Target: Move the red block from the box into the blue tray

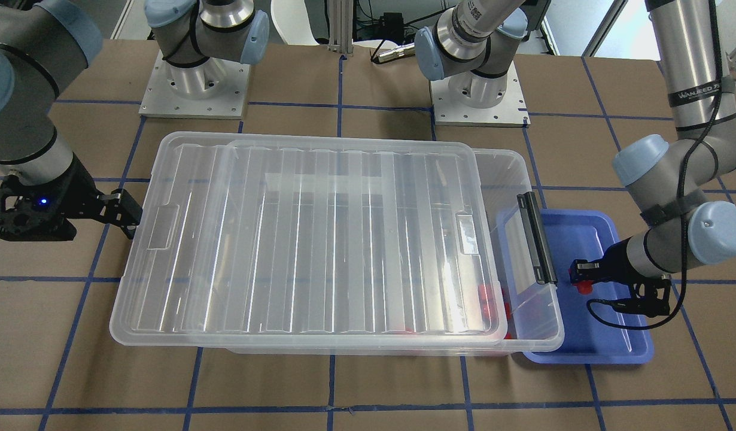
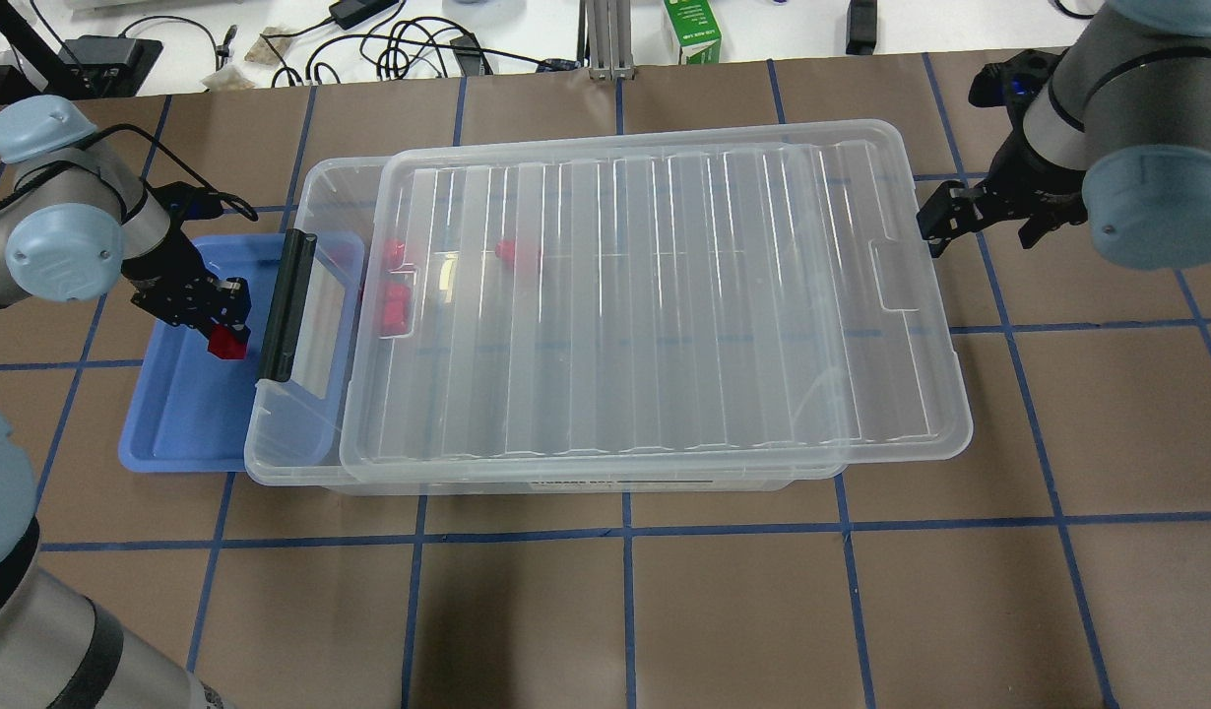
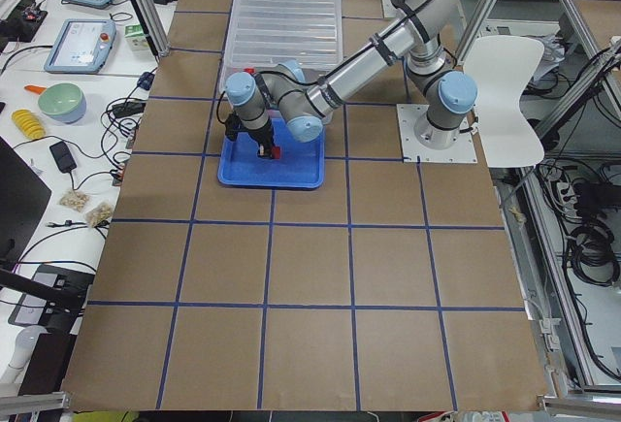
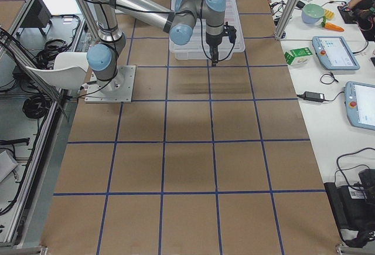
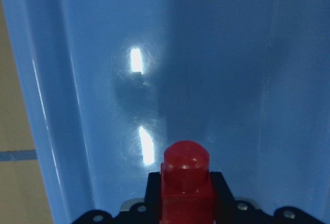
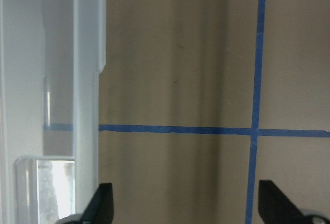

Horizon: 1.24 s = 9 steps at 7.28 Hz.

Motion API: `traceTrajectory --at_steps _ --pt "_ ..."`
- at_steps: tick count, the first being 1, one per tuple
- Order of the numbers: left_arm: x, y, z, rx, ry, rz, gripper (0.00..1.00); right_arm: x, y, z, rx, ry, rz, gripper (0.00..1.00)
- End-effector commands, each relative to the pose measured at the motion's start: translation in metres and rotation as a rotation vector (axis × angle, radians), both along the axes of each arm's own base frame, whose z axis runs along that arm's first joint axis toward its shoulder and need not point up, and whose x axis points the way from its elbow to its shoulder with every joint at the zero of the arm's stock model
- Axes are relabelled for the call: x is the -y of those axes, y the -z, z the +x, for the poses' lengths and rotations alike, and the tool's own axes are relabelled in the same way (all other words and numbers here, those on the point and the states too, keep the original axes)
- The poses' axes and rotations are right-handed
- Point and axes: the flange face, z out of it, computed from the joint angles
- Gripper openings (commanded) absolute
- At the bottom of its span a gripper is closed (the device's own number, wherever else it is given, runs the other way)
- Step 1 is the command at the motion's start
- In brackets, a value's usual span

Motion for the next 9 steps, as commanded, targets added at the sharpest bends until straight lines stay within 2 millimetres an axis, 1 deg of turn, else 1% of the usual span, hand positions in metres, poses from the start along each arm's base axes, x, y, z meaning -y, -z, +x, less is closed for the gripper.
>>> traceTrajectory --at_steps 1,2,3,4,5,6,8,9 --pt "0.005 0.012 0.001 -0.012 0.007 -0.014 0.0 0.002 -0.001 0.025 0.002 0.023 -0.018 1.0" --pt "0.006 0.014 0.001 -0.012 0.008 -0.012 0.0 0.002 0.0 0.044 0.004 -0.005 -0.026 1.0" --pt "0.005 0.018 0.002 -0.012 0.009 -0.002 0.14 0.005 0.004 0.054 0.005 -0.01 -0.029 1.0" --pt "0.005 0.02 0.001 -0.012 0.008 -0.001 0.41 0.005 0.004 0.055 0.005 -0.01 -0.031 1.0" --pt "0.004 0.022 0.001 -0.014 0.008 0.004 0.89 0.005 0.004 0.055 0.003 -0.01 -0.031 1.0" --pt "0.004 0.016 0.002 -0.01 0.006 -0.005 1.0 0.005 0.004 0.055 0.005 -0.01 -0.031 1.0" --pt "0.005 -0.008 -0.001 0.002 0.013 -0.028 1.0 0.004 0.003 0.056 0.007 -0.007 -0.031 1.0" --pt "0.001 -0.024 -0.002 0.011 0.013 -0.037 1.0 0.004 0.003 0.056 0.007 -0.004 -0.03 1.0"
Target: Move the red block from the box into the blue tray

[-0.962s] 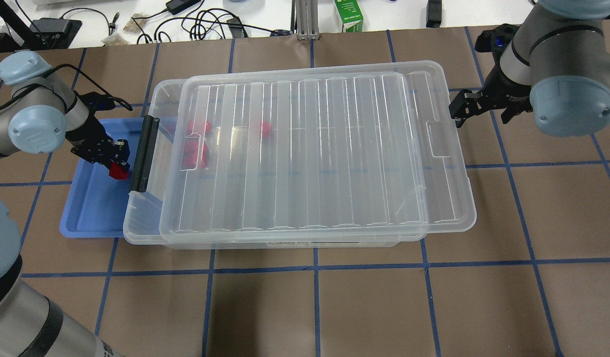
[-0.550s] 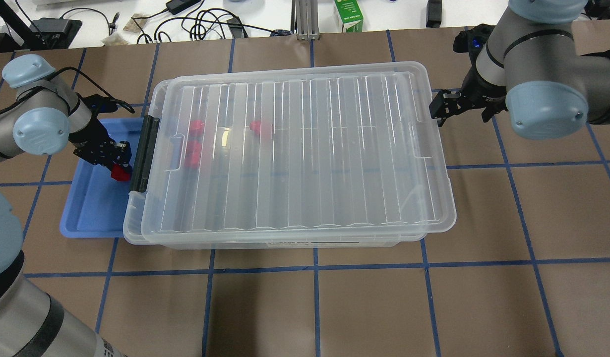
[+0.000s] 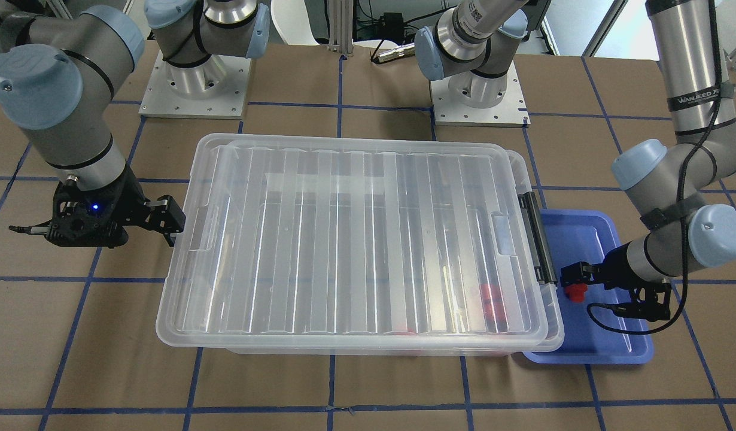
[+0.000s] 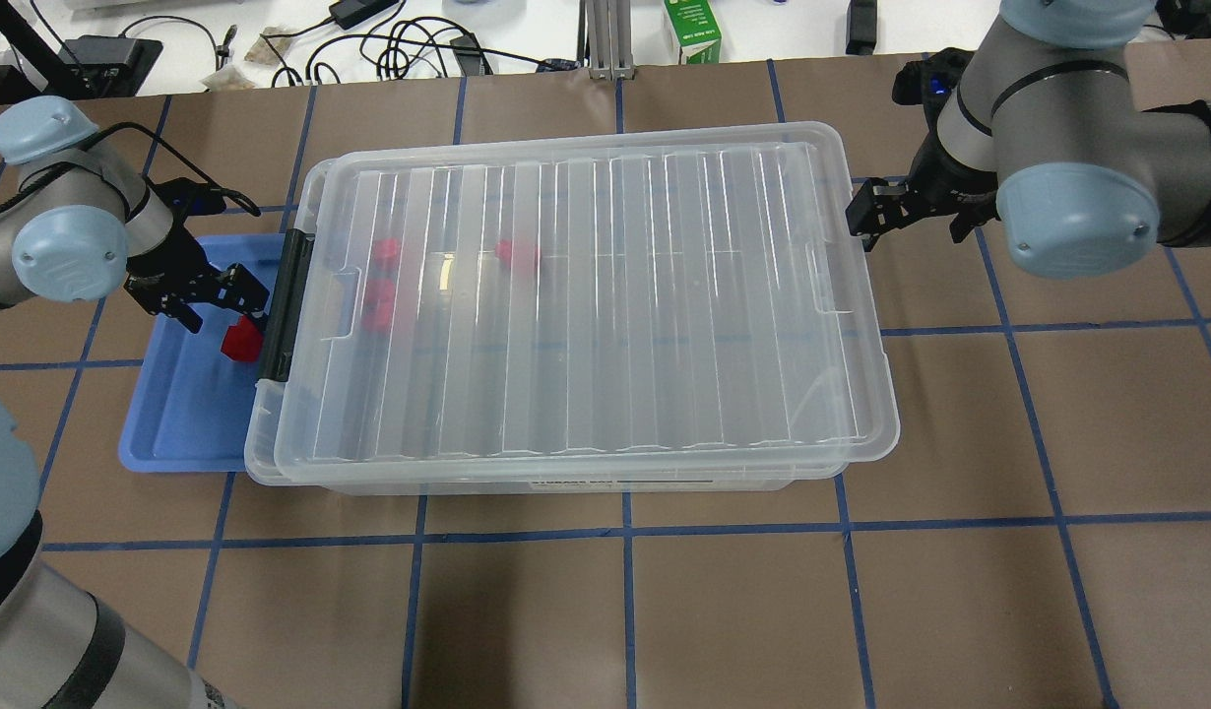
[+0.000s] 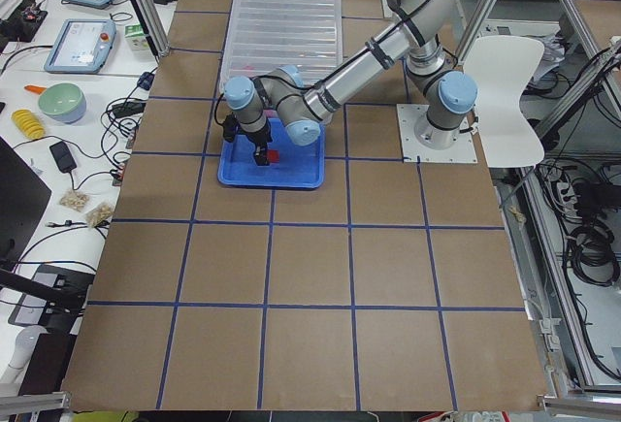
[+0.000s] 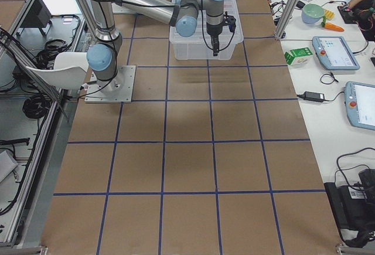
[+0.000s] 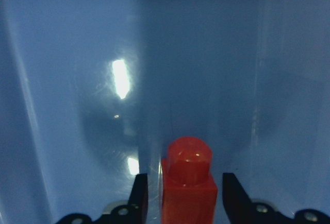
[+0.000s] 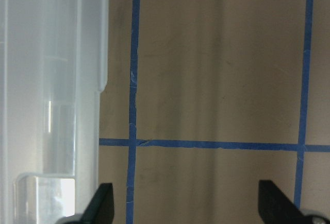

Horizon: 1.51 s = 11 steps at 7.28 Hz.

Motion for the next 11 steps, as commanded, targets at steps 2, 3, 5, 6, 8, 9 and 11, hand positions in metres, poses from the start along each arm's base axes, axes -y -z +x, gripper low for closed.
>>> traceTrajectory --at_steps 2,3,5,6,8,9,11 --pt "-0.013 -0.074 -0.008 0.014 0.009 -0.021 1.0 -0.002 0.0 0.017 0.001 -0.016 -0.001 1.0" --pt "-0.019 -0.12 -0.014 0.015 0.012 -0.025 1.0 -0.001 -0.001 0.017 -0.001 -0.019 -0.005 1.0" --pt "-0.037 -0.209 -0.036 0.009 -0.034 -0.007 1.0 0.013 -0.035 0.012 -0.023 -0.026 -0.054 1.0" --pt "-0.049 -0.245 -0.068 0.028 -0.04 -0.025 1.0 0.013 -0.067 0.011 -0.022 -0.02 -0.017 1.0" --pt "-0.09 -0.302 -0.124 0.048 0.024 -0.095 1.0 -0.011 -0.13 0.018 -0.013 0.041 0.022 1.0" --pt "-0.106 -0.314 -0.155 0.051 0.037 -0.116 1.0 -0.025 -0.148 0.023 0.007 0.167 0.014 1.0" --pt "-0.127 -0.305 -0.209 0.045 0.022 -0.093 1.0 -0.044 -0.162 0.048 0.012 0.18 0.005 1.0"
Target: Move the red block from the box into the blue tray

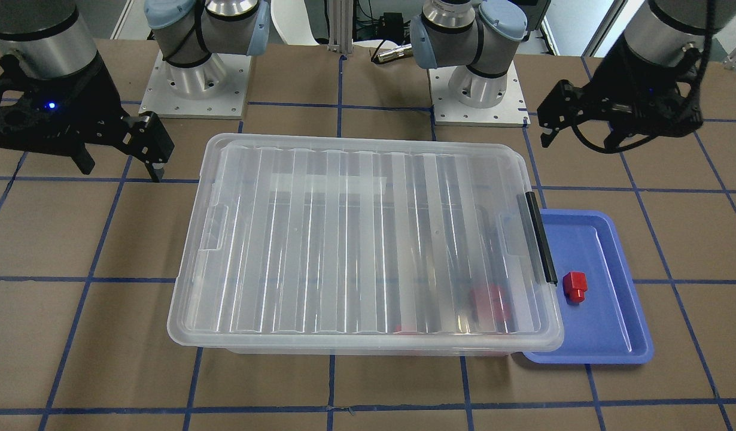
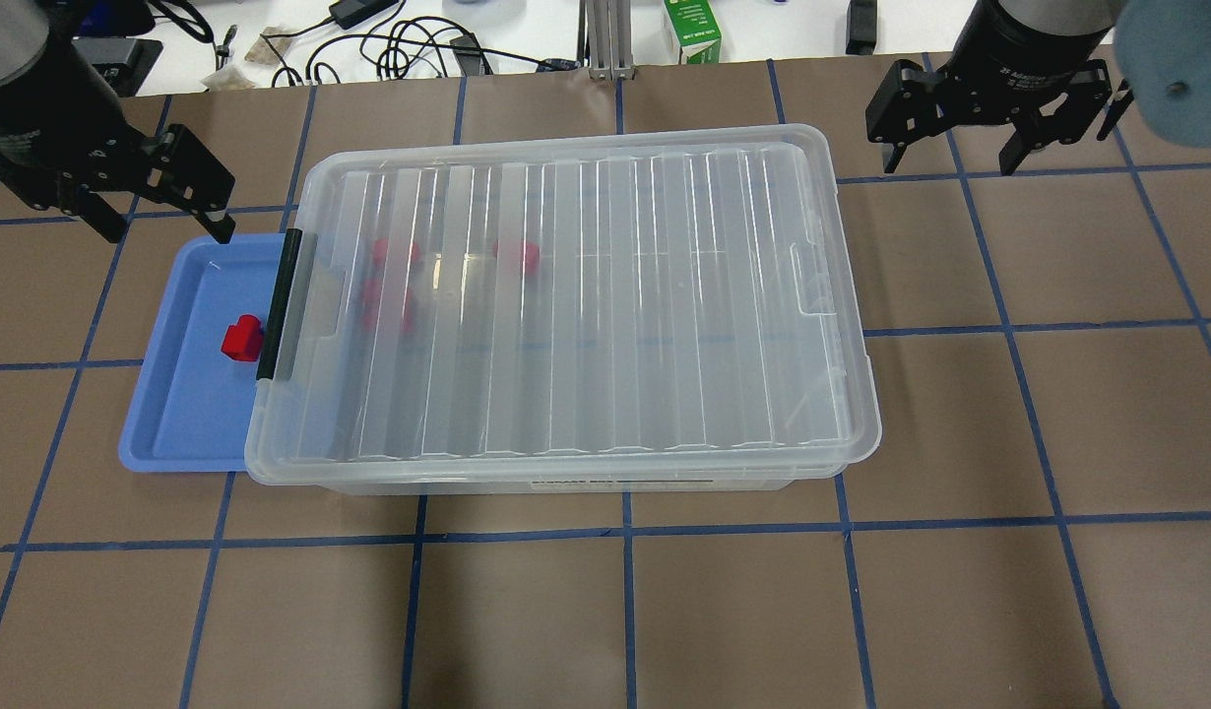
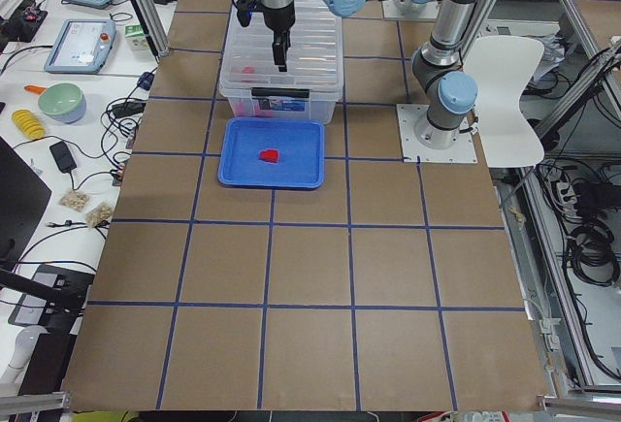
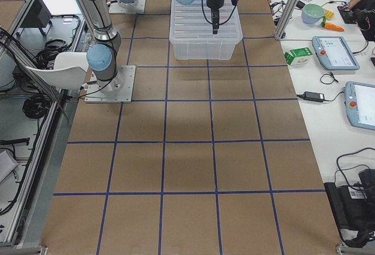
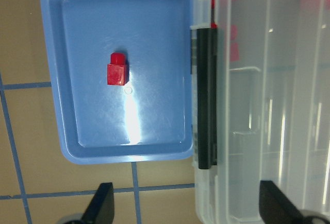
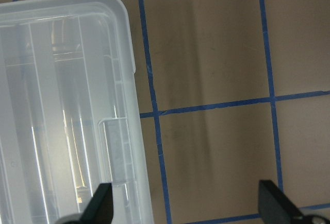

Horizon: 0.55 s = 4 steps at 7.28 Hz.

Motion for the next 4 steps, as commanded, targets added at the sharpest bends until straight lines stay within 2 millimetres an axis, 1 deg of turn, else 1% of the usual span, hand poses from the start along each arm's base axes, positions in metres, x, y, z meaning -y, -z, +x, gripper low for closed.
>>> traceTrajectory --at_steps 1,2,3,4 --pt "-0.032 0.019 -0.07 0.01 0.016 0.039 1.0 -0.021 -0.016 0.021 0.016 -0.002 -0.003 1.0" --pt "-0.044 0.028 -0.097 0.013 0.053 0.047 1.0 -0.027 -0.022 0.023 0.019 -0.008 -0.004 1.0" --pt "-0.047 0.025 -0.102 0.012 0.073 0.041 1.0 -0.037 -0.03 0.024 0.02 -0.016 -0.018 1.0" --pt "-0.045 0.02 -0.097 0.016 0.07 0.03 1.0 -0.042 -0.03 0.031 0.022 -0.03 -0.016 1.0"
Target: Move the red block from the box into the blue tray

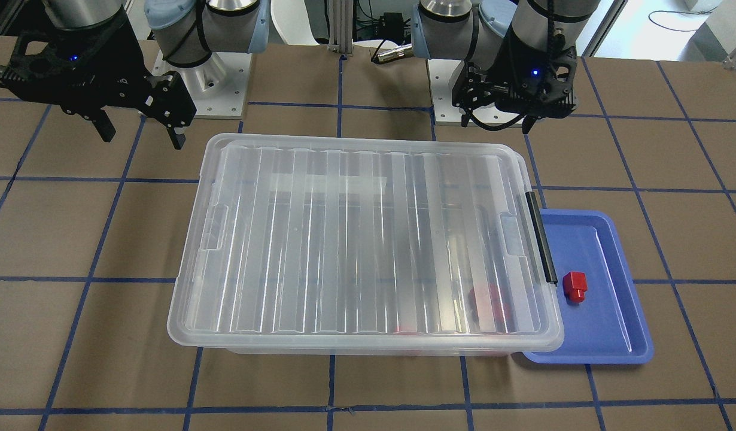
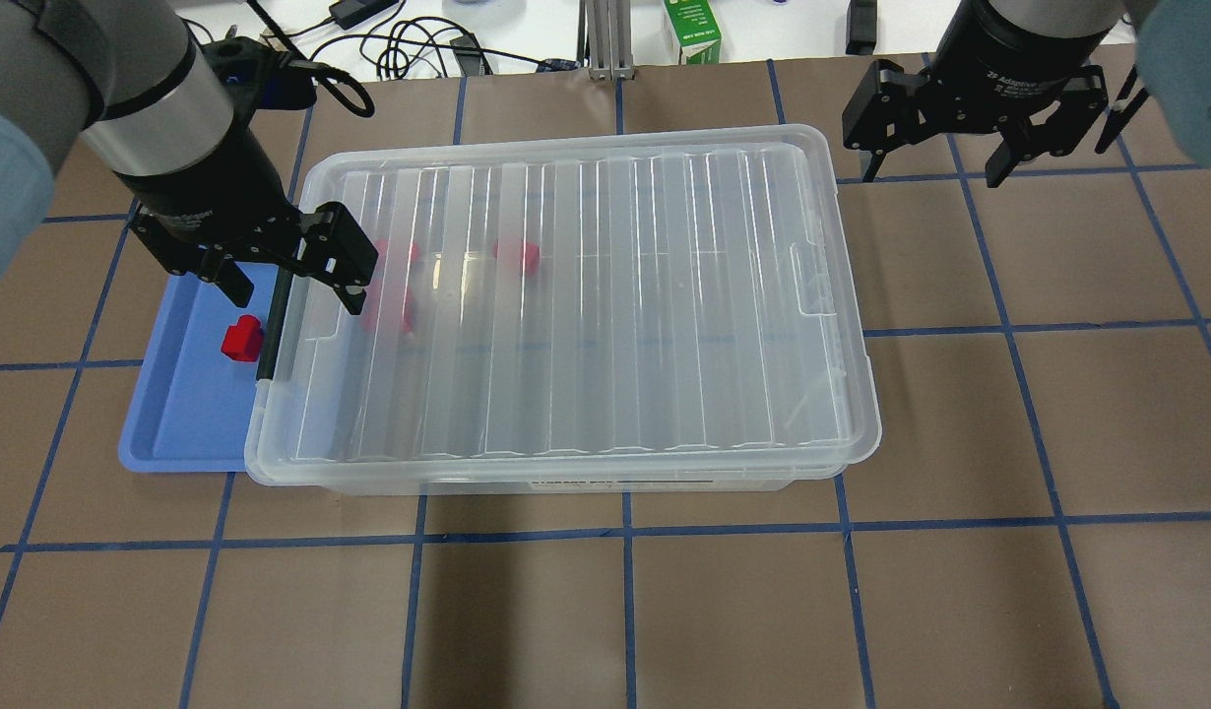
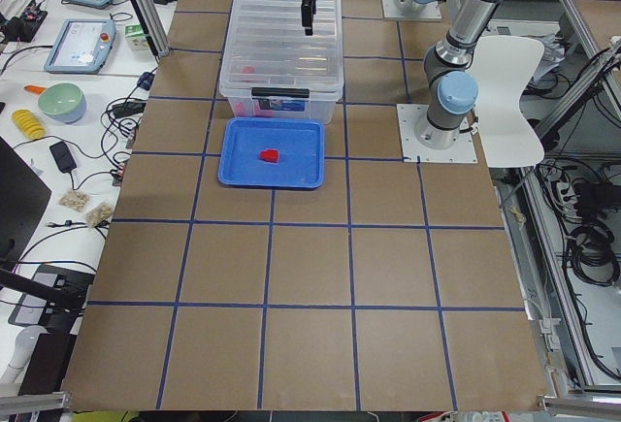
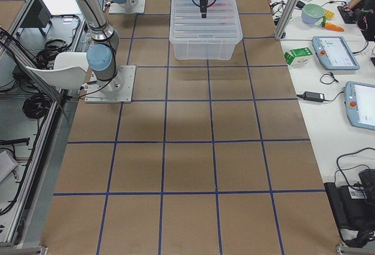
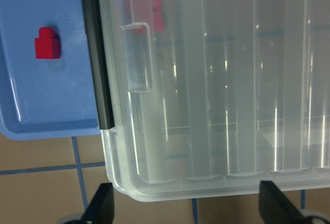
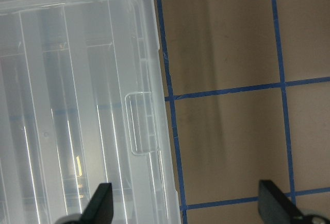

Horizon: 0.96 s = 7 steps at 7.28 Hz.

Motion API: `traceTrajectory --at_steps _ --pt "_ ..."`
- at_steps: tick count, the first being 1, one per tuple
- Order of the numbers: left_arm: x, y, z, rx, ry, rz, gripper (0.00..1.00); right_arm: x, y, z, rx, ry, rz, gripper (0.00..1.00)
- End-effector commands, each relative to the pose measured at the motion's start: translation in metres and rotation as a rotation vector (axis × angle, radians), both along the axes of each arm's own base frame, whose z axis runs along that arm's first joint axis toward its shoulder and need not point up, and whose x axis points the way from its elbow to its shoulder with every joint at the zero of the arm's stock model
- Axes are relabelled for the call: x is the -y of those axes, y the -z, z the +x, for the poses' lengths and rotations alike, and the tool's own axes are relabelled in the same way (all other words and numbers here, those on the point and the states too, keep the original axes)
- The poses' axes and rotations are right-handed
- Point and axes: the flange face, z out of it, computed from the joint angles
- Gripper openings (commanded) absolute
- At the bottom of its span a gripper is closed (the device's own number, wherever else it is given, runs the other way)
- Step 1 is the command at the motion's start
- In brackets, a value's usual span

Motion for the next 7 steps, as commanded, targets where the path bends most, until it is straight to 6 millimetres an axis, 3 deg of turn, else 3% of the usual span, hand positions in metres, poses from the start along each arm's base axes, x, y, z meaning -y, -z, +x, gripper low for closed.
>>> traceTrajectory --at_steps 1,3,7 --pt "0.002 -0.007 0.009 0.003 0.044 -0.013 1.0 -0.013 -0.007 0.009 0.002 -0.021 -0.011 1.0" --pt "0.006 -0.009 0.031 0.0 0.009 -0.012 1.0 -0.015 -0.008 0.01 0.001 -0.021 -0.014 1.0" --pt "0.004 -0.008 0.029 -0.001 0.003 -0.009 1.0 -0.015 -0.009 0.01 0.001 -0.022 -0.016 1.0"
